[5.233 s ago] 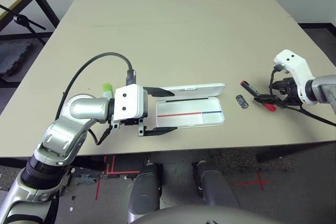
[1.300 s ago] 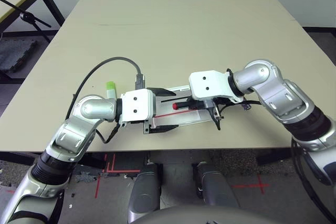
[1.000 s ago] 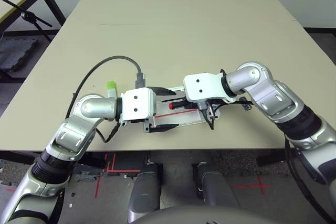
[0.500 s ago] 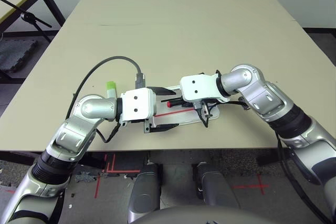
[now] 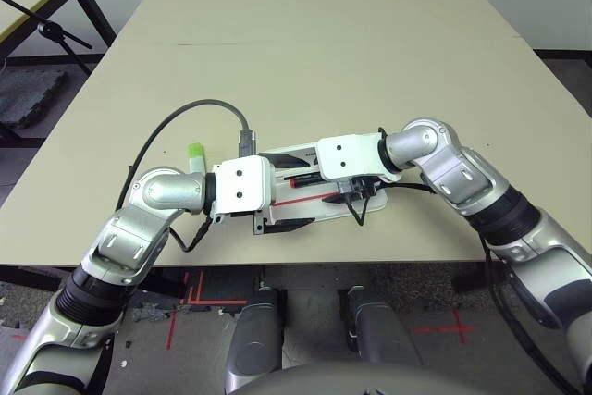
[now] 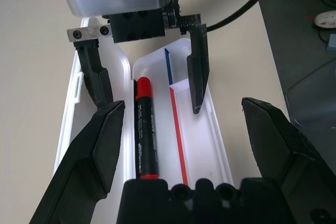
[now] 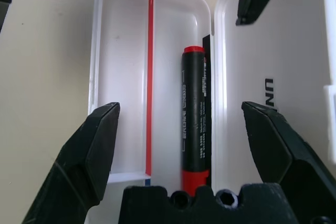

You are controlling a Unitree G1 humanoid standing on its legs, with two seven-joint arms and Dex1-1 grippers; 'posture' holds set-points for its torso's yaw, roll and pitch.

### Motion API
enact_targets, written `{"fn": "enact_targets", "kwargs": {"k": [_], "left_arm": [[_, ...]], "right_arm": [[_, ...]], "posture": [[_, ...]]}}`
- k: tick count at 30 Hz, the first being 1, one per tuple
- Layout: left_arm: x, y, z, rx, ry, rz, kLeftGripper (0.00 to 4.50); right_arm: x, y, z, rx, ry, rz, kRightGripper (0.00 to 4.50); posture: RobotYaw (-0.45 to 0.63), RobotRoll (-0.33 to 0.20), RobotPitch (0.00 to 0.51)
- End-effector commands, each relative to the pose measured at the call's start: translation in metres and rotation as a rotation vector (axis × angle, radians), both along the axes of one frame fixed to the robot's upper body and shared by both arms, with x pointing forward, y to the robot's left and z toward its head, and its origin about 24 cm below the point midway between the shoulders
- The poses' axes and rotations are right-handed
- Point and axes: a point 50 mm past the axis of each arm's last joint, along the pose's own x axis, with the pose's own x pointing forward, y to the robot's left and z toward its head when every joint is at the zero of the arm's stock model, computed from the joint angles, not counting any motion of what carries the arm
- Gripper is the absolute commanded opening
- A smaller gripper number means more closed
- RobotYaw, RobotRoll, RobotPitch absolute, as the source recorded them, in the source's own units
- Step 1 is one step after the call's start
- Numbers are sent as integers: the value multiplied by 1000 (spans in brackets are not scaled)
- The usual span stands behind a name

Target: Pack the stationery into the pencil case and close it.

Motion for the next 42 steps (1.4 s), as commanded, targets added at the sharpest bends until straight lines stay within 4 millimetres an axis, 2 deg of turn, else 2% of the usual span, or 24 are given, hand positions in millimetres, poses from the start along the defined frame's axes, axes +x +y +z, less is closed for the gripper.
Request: {"fn": "enact_targets", "kwargs": {"k": [1, 5, 11, 19, 24, 33, 42], "left_arm": [[-2, 0, -3, 9, 11, 5, 4500], [-2, 1, -2, 12, 12, 9, 4500], [-2, 3, -1, 13, 12, 16, 4500], [-3, 6, 0, 14, 18, 41, 4500], [-3, 18, 5, -18, 46, 133, 4500], [19, 69, 12, -111, 129, 675, 4500], [47, 111, -10, -157, 335, 1332, 4500]], "right_arm": [[-4, -10, 9, 17, 51, 6, 4458], [-14, -41, 19, 23, 191, -14, 4458], [-33, -72, 29, 75, 346, -63, 4458], [-51, -99, 29, 132, 460, -151, 4458], [-53, -104, 26, 187, 500, -183, 4458], [-48, -106, 12, 184, 504, -204, 4458], [-43, -97, 7, 173, 498, -175, 4458]], "posture": [[87, 0, 101], [90, 0, 98], [94, 0, 95], [86, 0, 90], [80, 0, 87], [94, 0, 98], [118, 0, 110]]}}
